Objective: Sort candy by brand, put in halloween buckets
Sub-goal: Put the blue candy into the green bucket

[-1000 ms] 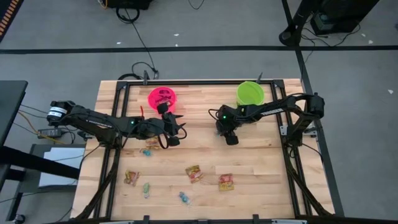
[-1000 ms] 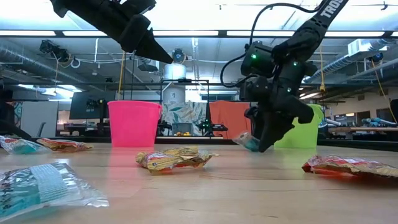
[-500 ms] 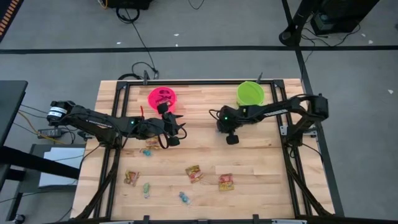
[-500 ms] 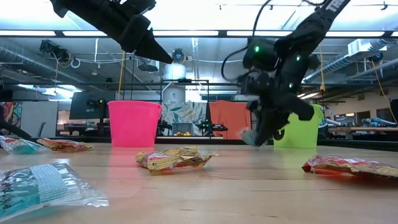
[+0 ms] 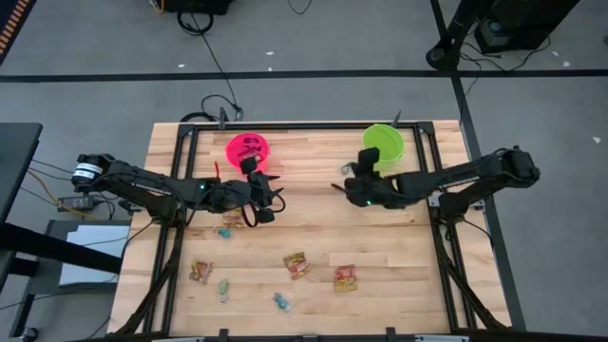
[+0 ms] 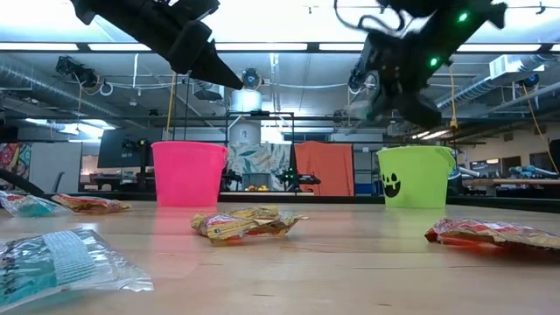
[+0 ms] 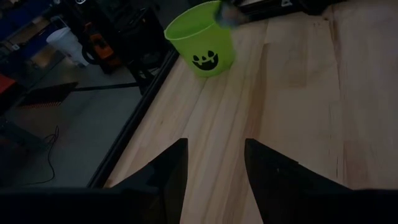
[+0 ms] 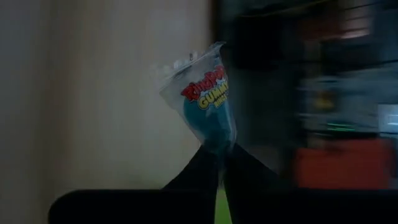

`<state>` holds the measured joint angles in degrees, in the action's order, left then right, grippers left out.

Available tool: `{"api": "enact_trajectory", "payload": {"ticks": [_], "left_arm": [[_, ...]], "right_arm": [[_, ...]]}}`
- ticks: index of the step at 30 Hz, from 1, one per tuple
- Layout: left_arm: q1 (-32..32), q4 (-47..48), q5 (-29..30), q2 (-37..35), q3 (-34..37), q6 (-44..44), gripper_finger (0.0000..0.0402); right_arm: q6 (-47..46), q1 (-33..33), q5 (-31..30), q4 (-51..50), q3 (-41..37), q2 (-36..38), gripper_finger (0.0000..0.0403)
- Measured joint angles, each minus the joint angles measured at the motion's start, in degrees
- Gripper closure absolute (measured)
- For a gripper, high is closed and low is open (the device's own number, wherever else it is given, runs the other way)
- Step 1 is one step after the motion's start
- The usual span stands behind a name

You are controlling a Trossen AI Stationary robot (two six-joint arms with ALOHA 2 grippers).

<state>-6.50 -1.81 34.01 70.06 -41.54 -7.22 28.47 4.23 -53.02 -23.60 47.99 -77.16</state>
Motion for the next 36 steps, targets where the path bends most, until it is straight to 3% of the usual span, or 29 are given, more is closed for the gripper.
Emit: {"api": "enact_trajectory", "payload": {"ticks": [5, 8, 12, 16, 23, 30, 36], "left_arm": [[0.0, 0.01, 0.0, 0.0, 0.0, 0.0, 0.0236], [0.0, 0.01, -0.01, 0.0, 0.0, 0.0, 0.0236], [0.0, 0.01, 0.0, 0.01, 0.0, 0.0, 0.0236], [0.0, 0.03, -0.01, 0.0, 0.0, 0.0, 0.0236], [0.0, 0.03, -0.01, 0.0, 0.0, 0.0, 0.0236], [0.0, 0.01, -0.01, 0.01, 0.0, 0.0, 0.0236], [0.0, -0.03, -0.02, 0.0, 0.0, 0.02, 0.0236]], "right_arm": [[2.76, 5.04, -16.62, -0.62, 0.0, 1.28, 0.0377], [2.72, 7.29, -23.31, -2.22, 0.0, 1.26, 0.0379], [2.06, 8.42, -28.73, -4.06, -0.99, 1.48, 0.0379], [-2.23, 5.26, -27.7, -7.44, -3.41, 3.07, 0.038], [-17.52, -8.14, -11.42, -12.58, -5.8, 10.05, 0.038], [-19.09, -23.43, 12.55, -8.97, -5.79, 18.42, 0.038], [-22.48, -35.92, 33.6, -7.99, -5.77, 21.43, 0.038]]}}
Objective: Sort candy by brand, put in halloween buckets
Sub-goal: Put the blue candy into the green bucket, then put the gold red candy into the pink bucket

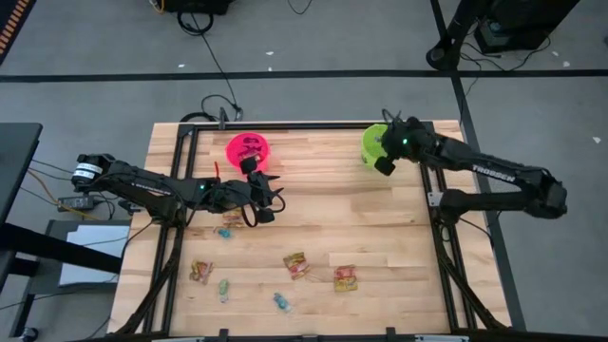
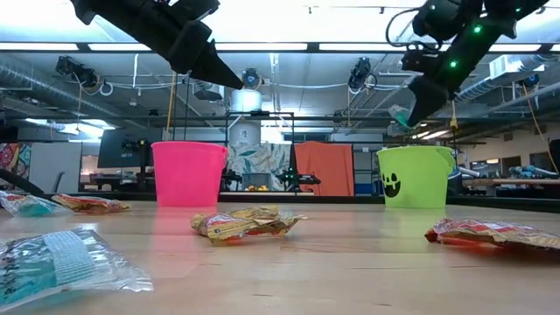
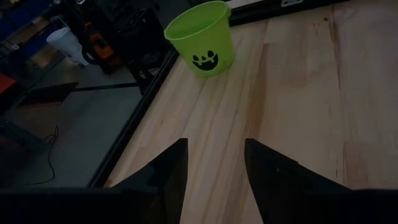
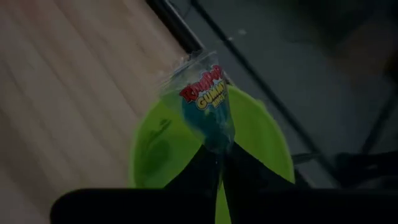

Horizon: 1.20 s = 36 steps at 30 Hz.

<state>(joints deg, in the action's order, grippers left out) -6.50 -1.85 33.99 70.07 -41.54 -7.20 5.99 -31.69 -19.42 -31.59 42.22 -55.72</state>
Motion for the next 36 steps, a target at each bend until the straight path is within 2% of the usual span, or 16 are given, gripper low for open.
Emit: {"api": "enact_trajectory", "payload": {"ticks": [3, 10, 14, 22, 25, 28, 32, 36], "left_arm": [[0.0, -0.02, 0.01, 0.0, 0.0, 0.0, 0.0236], [0.0, -0.01, -0.01, 0.0, 0.0, 0.02, 0.0236], [0.0, 0.0, -0.01, 0.0, 0.0, 0.02, 0.0236], [0.0, 0.02, -0.01, 0.0, 0.0, 0.02, 0.0236], [0.0, 0.04, -0.01, 0.0, 0.0, 0.02, 0.0236], [0.0, 0.68, -0.49, 0.0, 0.0, 0.03, 0.0236], [-0.01, 7.33, -3.21, -0.02, -0.04, 1.74, 0.0236], [-0.04, 18.98, -3.7, 0.0, -0.04, 8.75, 0.0236]], "right_arm": [[-0.43, -3.42, 3.75, -0.02, 0.0, -0.04, 0.0379], [1.5, -7.41, 4.88, 0.53, 0.02, -0.63, 0.0355], [1.69, -8.27, 7.57, 1.22, 0.04, -0.63, 0.0326], [1.04, -8.26, 7.72, 1.29, 0.04, -0.63, 0.0238], [1.04, -8.25, 8.24, 1.25, 0.04, -0.63, 0.022], [-0.3, -7.94, 12.68, 1.81, 0.04, -0.66, 0.0216], [-3.3, -6.02, 18.12, 3.83, 0.07, -0.43, 0.0217], [-3.85, -3.36, 17.51, 6.39, 0.07, 0.09, 0.0217]]}}
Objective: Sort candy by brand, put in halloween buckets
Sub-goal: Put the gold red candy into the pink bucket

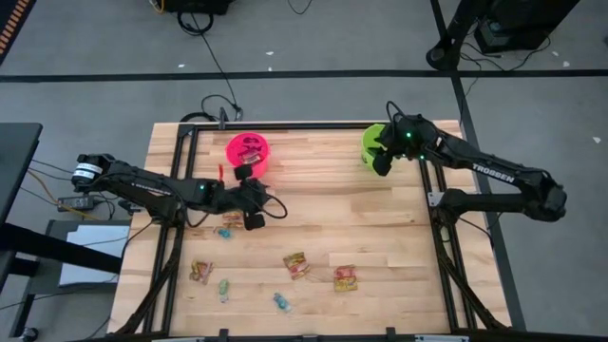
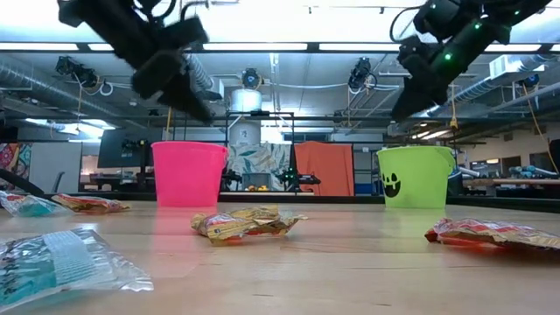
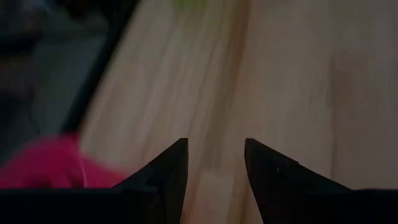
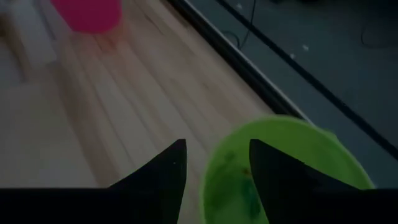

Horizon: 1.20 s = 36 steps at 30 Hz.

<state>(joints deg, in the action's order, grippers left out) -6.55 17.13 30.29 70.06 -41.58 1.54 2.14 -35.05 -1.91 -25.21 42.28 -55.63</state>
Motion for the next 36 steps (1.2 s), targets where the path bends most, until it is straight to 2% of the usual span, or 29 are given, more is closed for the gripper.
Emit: {"api": "enact_trajectory", "payload": {"ticks": [6, 10, 16, 22, 26, 31, 36], "left_arm": [[0.02, 16.18, -0.22, 0.0, 0.0, 14.26, 0.0237], [0.02, 26.3, -4.07, 0.0, 0.0, 23.03, 0.0237], [-0.33, 36.51, -6.3, 0.0, 0.0, 29.89, 0.0236], [-0.33, 41.06, -6.65, 0.0, 0.0, 34.03, 0.0237], [-1.62, 39.97, -4.75, -0.63, 0.02, 34.86, 0.0237], [-5.53, 36.81, 1.81, -5.78, 0.02, 36.78, 0.0236], [-9.13, 43.28, 3.63, -14.94, 0.02, 45.67, 0.0237]], "right_arm": [[0.89, 1.45, -0.41, 5.29, 0.02, 0.11, 0.0217], [1.02, 1.71, 0.36, 6.79, 0.02, 0.11, 0.0218], [1.19, 1.71, 1.01, 6.73, 0.02, 0.11, 0.0218], [0.11, 1.82, 6.9, 6.73, 0.02, 0.11, 0.0218], [-1.2, 4.13, 9.93, 7.26, 0.02, -0.2, 0.0218], [-1.55, 8.17, 8.78, 9.03, 0.02, -0.95, 0.0219], [-1.52, 10.13, 6.92, 10.44, 0.02, -1.03, 0.0219]]}}
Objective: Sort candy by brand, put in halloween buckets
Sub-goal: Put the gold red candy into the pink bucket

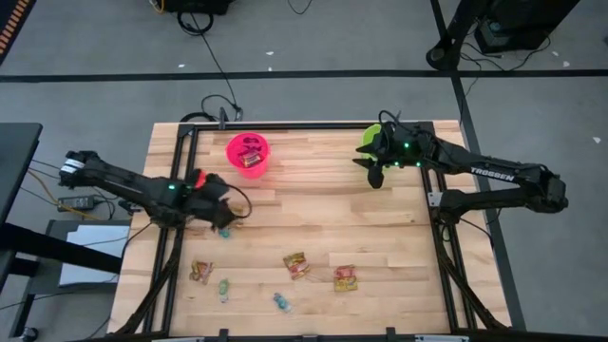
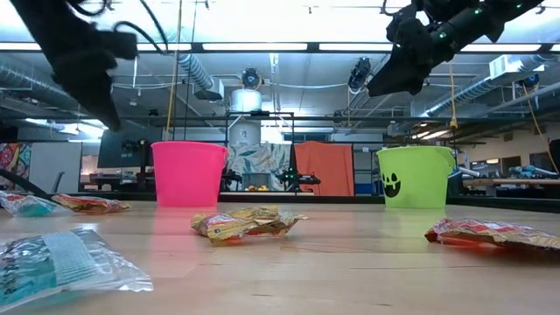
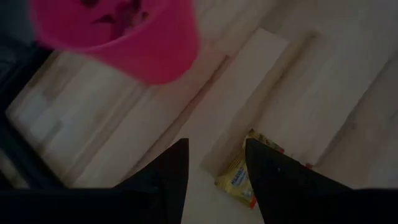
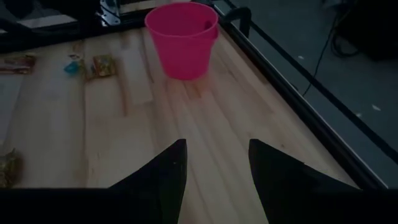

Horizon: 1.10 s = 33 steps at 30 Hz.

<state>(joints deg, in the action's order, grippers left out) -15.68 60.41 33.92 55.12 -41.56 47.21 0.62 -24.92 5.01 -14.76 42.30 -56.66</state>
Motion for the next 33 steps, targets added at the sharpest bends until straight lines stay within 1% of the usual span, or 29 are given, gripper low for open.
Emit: {"api": "enact_trajectory", "payload": {"ticks": [4, 7, 9, 11, 16, 19, 24, 29, 33], "left_arm": [[-3.58, 5.01, 2.76, -5.99, 0.0, 7.09, 0.0237], [-5.54, 6.29, 4.77, -8.21, 0.22, 9.01, 0.0237], [-5.93, 5.62, 5.47, -8.67, 1.56, 9.19, 0.0237], [-5.87, 3.68, 4.87, -8.58, 4.19, 9.16, 0.0237], [-5.82, -6.05, -0.12, -8.52, 13.38, 10.19, 0.0237], [-5.82, -10.8, -1.17, -8.53, 17.2, 11.4, 0.0237], [-5.22, -13.61, -2.26, -8.55, 19.62, 11.65, 0.0237], [-2.87, -14.79, -2.4, -8.51, 22.03, 11.81, 0.0237], [-0.73, -14.74, -2.89, -8.49, 23.28, 14.44, 0.0237]], "right_arm": [[0.42, 0.32, -1.01, 0.21, 0.0, -0.01, 0.0219], [0.42, 0.32, -1.02, 0.22, 0.0, -0.02, 0.0219], [0.42, 0.37, -1.0, 0.22, 0.0, -0.02, 0.0219], [0.42, 0.45, -0.98, 0.2, 0.0, -0.02, 0.0219], [0.47, 0.59, -0.93, 0.43, 0.0, -0.04, 0.0219], [0.5, 0.59, -0.93, 1.26, 0.0, -0.07, 0.0219], [0.49, 0.59, -0.91, 1.68, 0.0, -0.07, 0.0219], [0.48, 0.59, -0.91, 1.68, 0.0, -0.07, 0.0219], [0.49, 0.59, -0.6, 1.6, 0.0, -0.07, 0.0219]]}}
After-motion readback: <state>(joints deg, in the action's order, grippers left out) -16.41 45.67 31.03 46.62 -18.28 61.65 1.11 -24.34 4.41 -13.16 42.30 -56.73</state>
